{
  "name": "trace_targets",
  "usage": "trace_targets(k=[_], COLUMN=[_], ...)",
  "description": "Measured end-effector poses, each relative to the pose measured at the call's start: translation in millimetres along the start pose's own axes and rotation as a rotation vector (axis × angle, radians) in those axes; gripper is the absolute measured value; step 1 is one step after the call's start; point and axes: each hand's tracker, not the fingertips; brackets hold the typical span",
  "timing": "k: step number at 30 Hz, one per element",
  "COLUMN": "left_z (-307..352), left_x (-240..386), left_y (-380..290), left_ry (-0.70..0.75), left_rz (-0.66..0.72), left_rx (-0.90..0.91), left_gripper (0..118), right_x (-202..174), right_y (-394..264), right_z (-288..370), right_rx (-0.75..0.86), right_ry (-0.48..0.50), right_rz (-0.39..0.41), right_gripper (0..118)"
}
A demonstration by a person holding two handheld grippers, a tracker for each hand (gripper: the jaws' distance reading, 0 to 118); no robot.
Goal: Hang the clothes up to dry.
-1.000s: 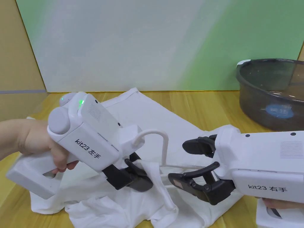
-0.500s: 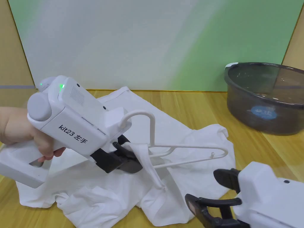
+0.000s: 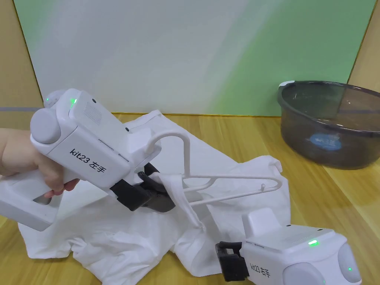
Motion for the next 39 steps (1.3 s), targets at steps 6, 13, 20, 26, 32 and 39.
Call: trace_targets(k=[6,13,20,26,32,39], left_z=[0,2,-1,-10,-12,-8], left_x=[6,4,10,12,9,1], left_y=[-4,-7,-14,-9,-12,-13], left_ry=[-0.016,-0.008,-0.03,-0.049,-0.018,0.036], left_rz=[-0.001,0.004,-0.005,-0.012,0.003,0.051], left_rx=[-0.014,-0.021,-0.057,-0.068,-0.075,-0.076], left_gripper=[3,3,3,3,3,3], right_x=[8,29,85,105,103,76], right_y=[-1,-8,-20,-14,3,41], right_z=[-6,-5,6,19,50,132], right_rx=[-0.009,0.017,0.052,0.085,0.189,0.424], right_ry=[0.007,0.013,-0.082,-0.104,-0.074,0.088], right_rz=[-0.037,-0.078,-0.196,-0.216,-0.255,-0.209], right_gripper=[1,1,1,1,1,1])
